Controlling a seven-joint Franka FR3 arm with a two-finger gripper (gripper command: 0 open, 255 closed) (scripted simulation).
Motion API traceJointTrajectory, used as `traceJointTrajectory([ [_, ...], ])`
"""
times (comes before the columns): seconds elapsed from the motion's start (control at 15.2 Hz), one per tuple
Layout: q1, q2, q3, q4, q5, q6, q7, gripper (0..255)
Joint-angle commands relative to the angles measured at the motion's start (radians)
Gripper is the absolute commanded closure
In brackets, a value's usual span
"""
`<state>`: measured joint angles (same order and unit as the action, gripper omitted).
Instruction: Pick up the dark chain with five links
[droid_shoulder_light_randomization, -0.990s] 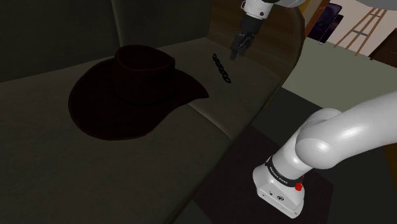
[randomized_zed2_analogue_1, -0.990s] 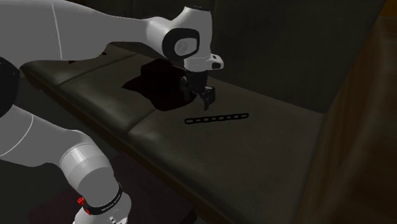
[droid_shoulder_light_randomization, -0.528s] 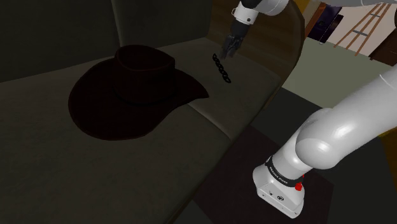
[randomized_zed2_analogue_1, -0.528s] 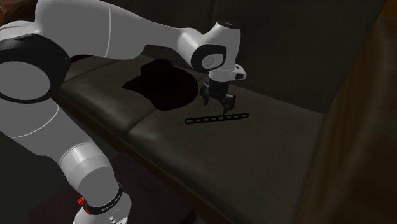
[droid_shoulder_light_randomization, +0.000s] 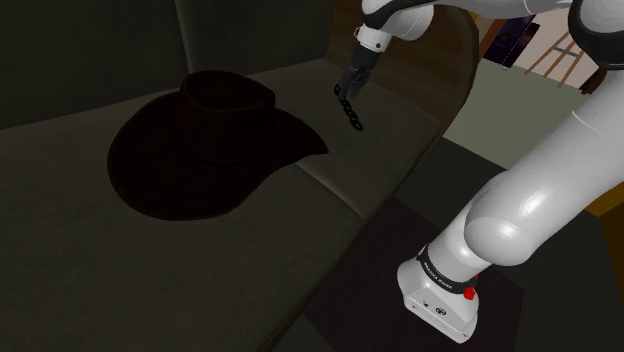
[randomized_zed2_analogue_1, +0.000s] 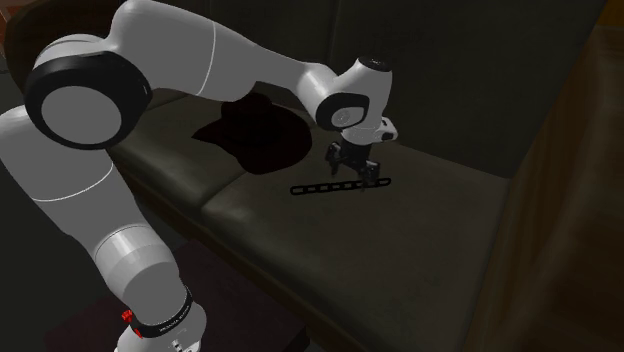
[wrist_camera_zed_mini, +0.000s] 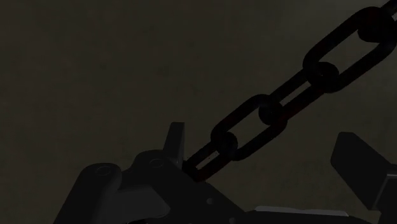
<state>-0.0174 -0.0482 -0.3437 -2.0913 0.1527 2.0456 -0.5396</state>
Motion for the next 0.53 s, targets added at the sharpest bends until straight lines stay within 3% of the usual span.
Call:
traceJointTrajectory([
  [0.0,-0.001,0.012,-0.002,-0.015,0.007,0.026,-0.010,0],
  [0.13,-0.001,0.015,-0.002,-0.020,0.009,0.034,-0.012,0],
  [0.2,-0.002,0.016,-0.003,-0.019,0.009,0.033,-0.013,255],
  [0.46,-0.002,0.014,-0.003,-0.021,0.008,0.034,-0.014,255],
])
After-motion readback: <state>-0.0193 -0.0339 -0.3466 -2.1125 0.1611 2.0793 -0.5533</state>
